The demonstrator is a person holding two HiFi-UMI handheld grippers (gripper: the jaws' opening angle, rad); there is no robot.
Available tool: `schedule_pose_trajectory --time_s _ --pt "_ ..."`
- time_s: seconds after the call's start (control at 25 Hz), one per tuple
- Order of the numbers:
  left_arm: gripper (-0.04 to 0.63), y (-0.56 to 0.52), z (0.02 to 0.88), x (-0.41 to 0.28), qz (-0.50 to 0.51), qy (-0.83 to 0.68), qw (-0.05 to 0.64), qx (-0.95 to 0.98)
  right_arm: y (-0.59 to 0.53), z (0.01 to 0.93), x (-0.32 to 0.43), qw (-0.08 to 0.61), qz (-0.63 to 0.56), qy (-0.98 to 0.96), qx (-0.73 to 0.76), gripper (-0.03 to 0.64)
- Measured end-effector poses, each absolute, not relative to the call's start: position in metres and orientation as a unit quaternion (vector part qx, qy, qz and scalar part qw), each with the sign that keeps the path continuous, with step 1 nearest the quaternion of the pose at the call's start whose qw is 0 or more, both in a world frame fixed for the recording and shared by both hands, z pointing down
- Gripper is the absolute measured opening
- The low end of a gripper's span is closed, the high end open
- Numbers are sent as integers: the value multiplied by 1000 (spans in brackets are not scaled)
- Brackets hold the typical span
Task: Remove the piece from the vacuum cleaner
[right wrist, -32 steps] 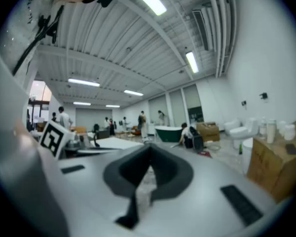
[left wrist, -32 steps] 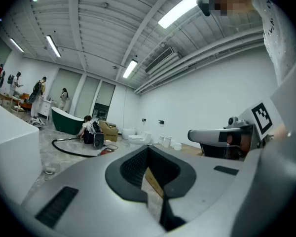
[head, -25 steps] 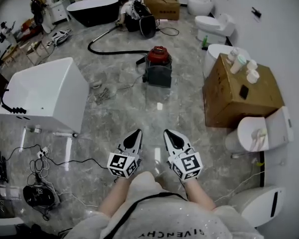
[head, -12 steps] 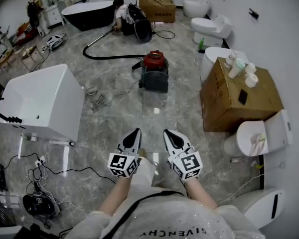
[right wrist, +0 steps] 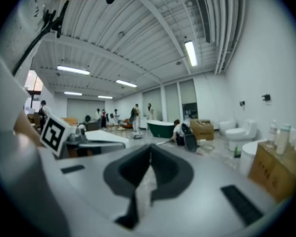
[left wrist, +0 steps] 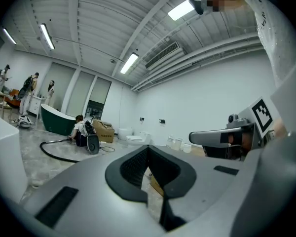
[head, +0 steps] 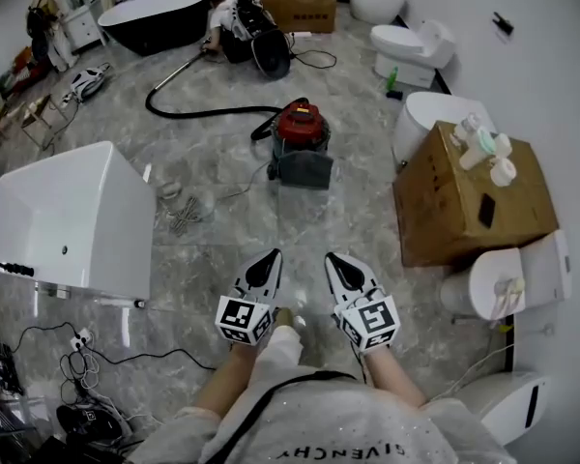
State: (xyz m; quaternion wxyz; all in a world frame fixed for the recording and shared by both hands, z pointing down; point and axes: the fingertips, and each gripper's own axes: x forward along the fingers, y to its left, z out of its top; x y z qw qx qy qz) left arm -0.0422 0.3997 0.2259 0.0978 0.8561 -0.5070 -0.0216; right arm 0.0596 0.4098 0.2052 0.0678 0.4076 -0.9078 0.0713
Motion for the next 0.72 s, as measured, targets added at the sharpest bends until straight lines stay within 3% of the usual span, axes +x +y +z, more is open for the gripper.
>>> schedule_pose_trajectory --time_s 0.72 --pt "21 275 244 -66 -12 -476 114 872 291 229 32 82 97 -893 433 15"
